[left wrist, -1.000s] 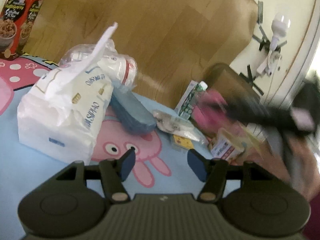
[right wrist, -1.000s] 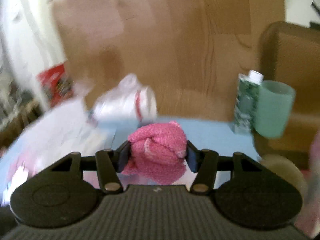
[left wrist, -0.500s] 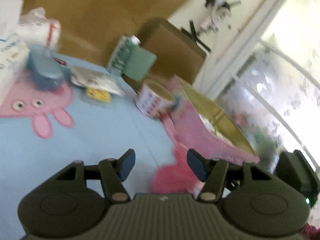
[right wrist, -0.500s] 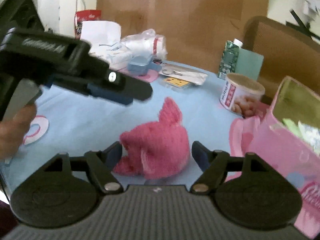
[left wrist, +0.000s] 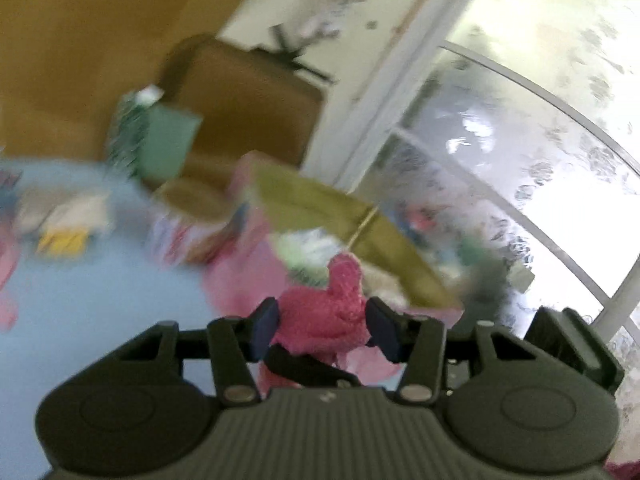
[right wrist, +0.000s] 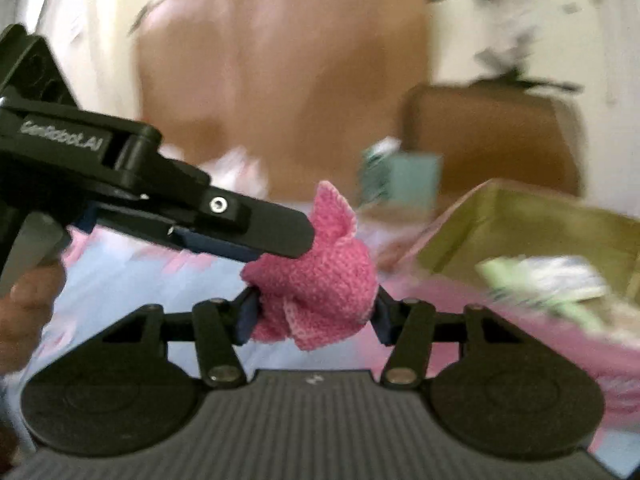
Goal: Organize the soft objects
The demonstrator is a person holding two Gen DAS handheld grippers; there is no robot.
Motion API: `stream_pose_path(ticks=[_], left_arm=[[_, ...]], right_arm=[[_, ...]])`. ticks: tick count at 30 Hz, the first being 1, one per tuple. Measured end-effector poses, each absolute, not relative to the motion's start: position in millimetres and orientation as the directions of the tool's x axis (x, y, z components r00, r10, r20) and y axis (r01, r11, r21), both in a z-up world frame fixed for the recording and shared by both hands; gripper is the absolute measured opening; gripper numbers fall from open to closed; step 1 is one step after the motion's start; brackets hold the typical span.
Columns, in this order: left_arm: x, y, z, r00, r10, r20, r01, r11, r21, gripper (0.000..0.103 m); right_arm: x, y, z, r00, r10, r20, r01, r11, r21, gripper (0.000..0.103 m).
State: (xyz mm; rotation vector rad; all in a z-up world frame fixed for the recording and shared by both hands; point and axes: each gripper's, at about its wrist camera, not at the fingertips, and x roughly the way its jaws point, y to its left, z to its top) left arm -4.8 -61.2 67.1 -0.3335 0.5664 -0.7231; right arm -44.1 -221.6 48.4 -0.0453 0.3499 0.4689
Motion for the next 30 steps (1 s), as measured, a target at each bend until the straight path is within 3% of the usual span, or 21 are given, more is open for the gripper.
stream_pose_path(ticks=[2,3,5,6,8,12,16,20,25,30], left_arm=[[9.9,-88.8,78.1,0.624,-0.693,-0.362,0.55,0.718,-0.426,0.074],[14.9,-100.9,81.1,0.647,-0.671,-0.361,0.545,0.739,-0.397,0.078],[20.3,-117.5,83.7,0.699,-0.618,-0.359,0.523,0.785,-0.334,0.08],[21.9,-121.7,83.3,0.715,-0.601,-0.356,0.513,0.798,-0.316,0.08],[19.0,-117.6,80.5,0.726,-0.598,-0.339,0.504,0.798,-0.33,0.08],[12.6,-99.1,73.1,0.763,-0.554,-0.334,0.465,0.829,-0.312,0.08],[14.5,-81.7,65.1,0.761,-0.544,-0.353,0.433,0.832,-0.348,0.08],[6.8,-73.3,57.6,0.781,-0.507,-0.365,0.417,0.858,-0.301,0.08],[-8.5,-49.2,42.2,0.801,-0.462,-0.381,0.383,0.884,-0.267,0.08],[-13.2,-13.5,22.2,0.81,-0.385,-0.443,0.312,0.922,-0.231,0.08]], right_arm=[[-31.1,-239.6,56.4,0.886,0.349,-0.304,-0.346,0.936,0.065,0.062],[-22.0,-248.4,59.1,0.907,0.301,-0.295,-0.288,0.954,0.085,0.064],[-2.1,-266.0,60.3,0.946,0.189,-0.264,-0.166,0.98,0.108,0.099],[6.8,-274.5,58.9,0.959,0.12,-0.258,-0.095,0.99,0.107,0.099],[17.0,-291.4,57.1,0.965,0.002,-0.264,0.031,0.992,0.119,0.099],[5.2,-323.4,50.8,0.968,-0.043,-0.247,0.108,0.961,0.256,0.095],[-10.2,-330.7,41.6,0.967,-0.108,-0.229,0.172,0.945,0.279,0.079],[-24.5,-329.7,42.8,0.967,-0.142,-0.21,0.197,0.943,0.269,0.061],[-22.9,-315.8,51.6,0.979,-0.115,-0.17,0.151,0.966,0.212,0.059],[-16.5,-280.4,51.4,0.981,-0.004,-0.193,0.036,0.986,0.165,0.059]])
